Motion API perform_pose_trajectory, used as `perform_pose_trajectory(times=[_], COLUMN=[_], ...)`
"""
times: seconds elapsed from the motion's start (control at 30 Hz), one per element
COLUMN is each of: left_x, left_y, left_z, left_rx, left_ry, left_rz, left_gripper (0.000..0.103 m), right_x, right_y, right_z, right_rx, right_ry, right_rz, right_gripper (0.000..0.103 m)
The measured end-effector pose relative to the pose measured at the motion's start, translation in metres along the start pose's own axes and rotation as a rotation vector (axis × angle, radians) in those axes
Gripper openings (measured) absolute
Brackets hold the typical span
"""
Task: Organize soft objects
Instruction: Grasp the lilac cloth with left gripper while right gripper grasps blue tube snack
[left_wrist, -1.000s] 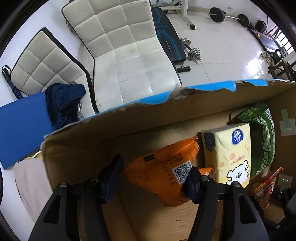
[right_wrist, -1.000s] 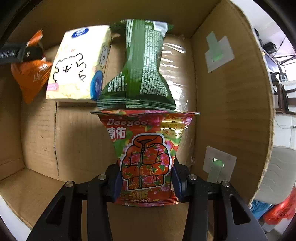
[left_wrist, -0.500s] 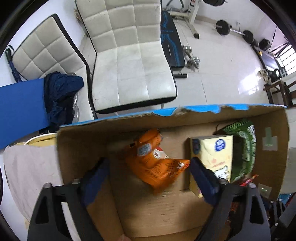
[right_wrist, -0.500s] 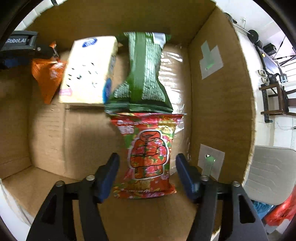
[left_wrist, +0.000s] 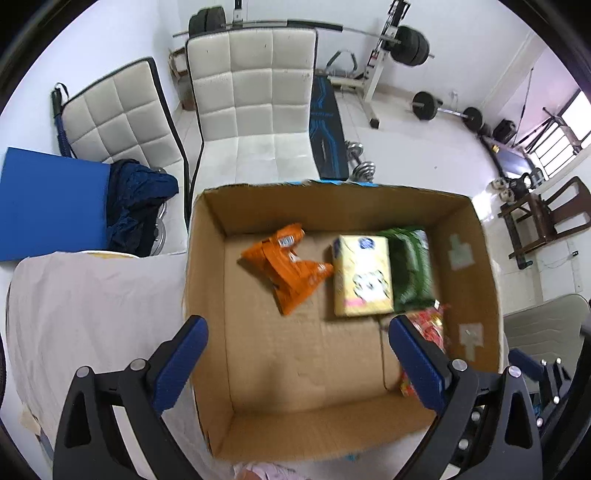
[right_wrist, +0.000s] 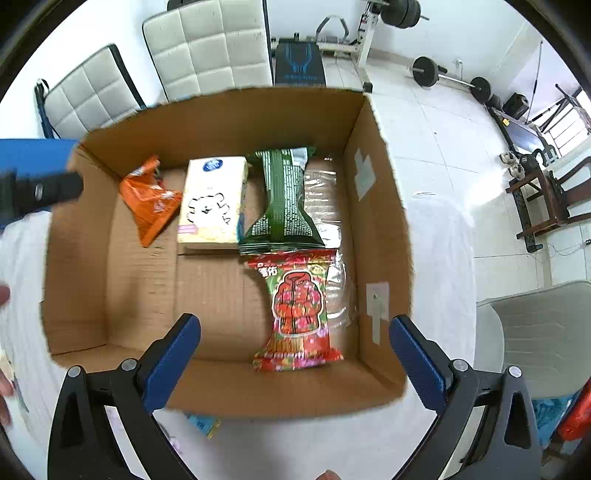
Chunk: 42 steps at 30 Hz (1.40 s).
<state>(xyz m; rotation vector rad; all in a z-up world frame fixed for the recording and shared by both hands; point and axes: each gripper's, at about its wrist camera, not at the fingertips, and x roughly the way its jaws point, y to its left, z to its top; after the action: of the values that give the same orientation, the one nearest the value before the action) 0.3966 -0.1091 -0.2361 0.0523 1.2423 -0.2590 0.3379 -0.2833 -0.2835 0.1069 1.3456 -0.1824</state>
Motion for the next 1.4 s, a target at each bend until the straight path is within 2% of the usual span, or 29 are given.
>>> perform_pose_trajectory(times=[0.23,0.43,0.63,0.83,0.9,1.0,1.2,1.27,1.37,1.4], left_x=[-0.063,-0.107,-0.139,-0.144,-0.138,-0.12,-0.056,-0.033,0.0,0.011], left_y=[-0.015,-0.022,-0.026,-0.021,-0.013,0.004,0.048,0.062,0.078,0.083], left_z=[-0.048,-0.075,-0.096,-0.105,-0.111,-0.126,-0.178,-0.198,-0.222,-0.231], left_rx=[0.009,0.002,-0.024,-0.065,-0.087,-0.143,-0.299,-0.356,-0.439,-0.465], left_ry=[-0.1,-0.171,-0.209,-0.215,-0.204,-0.159,0.0,0.061,0.145,0.166], left_rz=[0.006,0.031,0.019,0.02,0.04,0.069,0.149,0.146,0.127,0.133], left_gripper=[0.1,0.1,0.1,0.1,0.1,0.1,0.1,0.1,0.1,0.1], right_x=[-0.064,-0.116,-0.162,-0.185,-0.183,-0.163,-0.07,-0.036,0.008,0.023], right_y=[0.003,-0.002,-0.008,-0.011,-0.01,0.003,0.062,0.079,0.102,0.11], right_z=[-0.034,-0.063,-0.082,-0.089,-0.09,-0.092,-0.106,-0.112,-0.119,-0.122], right_rx=[0.014,0.026,0.026,0.023,0.009,-0.071,-0.31,-0.365,-0.435,-0.46], right_ry=[-0.106,-0.194,-0.261,-0.282,-0.272,-0.21,0.011,0.073,0.14,0.165], right_rz=[0.005,0.005,0.005,0.016,0.032,0.096,0.123,0.116,0.099,0.093], right_gripper=[0.103,0.103,0.103,0.103,0.103,0.103,0.103,0.103,0.094,0.086])
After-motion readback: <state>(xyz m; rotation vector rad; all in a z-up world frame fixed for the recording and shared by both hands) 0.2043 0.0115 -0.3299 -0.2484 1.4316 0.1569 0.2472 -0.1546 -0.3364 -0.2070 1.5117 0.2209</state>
